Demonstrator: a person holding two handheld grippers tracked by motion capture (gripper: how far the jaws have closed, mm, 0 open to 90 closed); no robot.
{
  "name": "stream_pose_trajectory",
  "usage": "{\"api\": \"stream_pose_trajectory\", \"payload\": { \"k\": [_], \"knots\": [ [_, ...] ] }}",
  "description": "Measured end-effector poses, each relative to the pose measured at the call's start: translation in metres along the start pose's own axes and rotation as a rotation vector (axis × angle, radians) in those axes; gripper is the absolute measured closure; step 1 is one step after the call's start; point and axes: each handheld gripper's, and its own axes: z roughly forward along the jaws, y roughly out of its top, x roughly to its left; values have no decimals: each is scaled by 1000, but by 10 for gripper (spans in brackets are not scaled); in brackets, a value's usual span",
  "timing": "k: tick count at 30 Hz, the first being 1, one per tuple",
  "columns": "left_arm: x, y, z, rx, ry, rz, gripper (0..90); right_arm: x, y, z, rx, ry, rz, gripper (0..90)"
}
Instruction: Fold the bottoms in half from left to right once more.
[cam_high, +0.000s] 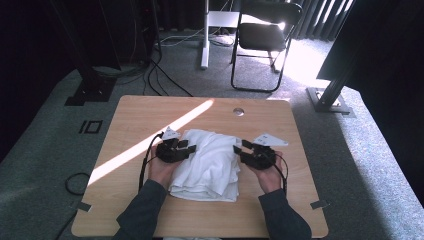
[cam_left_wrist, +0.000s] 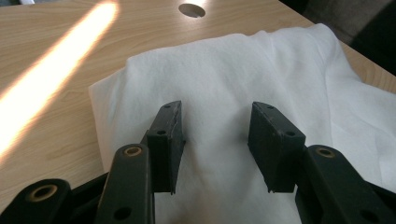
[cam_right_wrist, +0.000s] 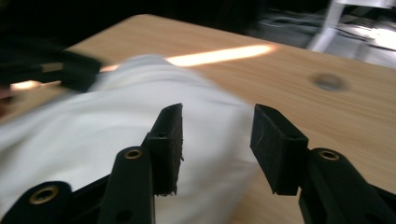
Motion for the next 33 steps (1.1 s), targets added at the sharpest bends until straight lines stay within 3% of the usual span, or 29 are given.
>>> {"api": "stream_pose_trajectory", "payload": {
  "k": [2, 4, 7, 8, 11, 14, 20, 25, 28, 30, 33],
  "knots": [
    [-1, 0, 2, -1, 3, -4, 554, 16, -2, 9, 44, 57, -45, 535],
    [-1, -1, 2, 1, 3, -6, 554, 26, -8, 24, 103, 37, -100, 564],
    [0, -2, 2, -6, 2, -13, 552, 25, -15, 36, 161, 43, -99, 866],
    [0, -3, 2, -10, 2, -19, 546, 24, -15, 35, 156, 38, -99, 887],
    [2, -5, 2, -17, 0, -32, 533, 17, -12, 18, 110, 61, -75, 892],
    [3, -7, 1, -26, -4, -48, 522, 10, -9, 2, 80, 61, -81, 895],
    [-1, -8, 7, -3, -12, -25, 521, 0, -10, -17, 22, 91, -39, 894],
    [-2, -9, 10, 2, -5, -34, 521, -11, -16, -25, 15, 71, -10, 896],
    [-4, -11, 14, 24, 11, -14, 522, -18, -20, -29, 19, 45, 13, 895],
    [-4, -12, 16, 30, 12, -15, 521, -23, -25, -27, 71, -8, -9, 896],
    [-2, -15, 18, 34, 3, -23, 520, -30, -32, -25, 112, -27, 14, 895]
  ]
}}
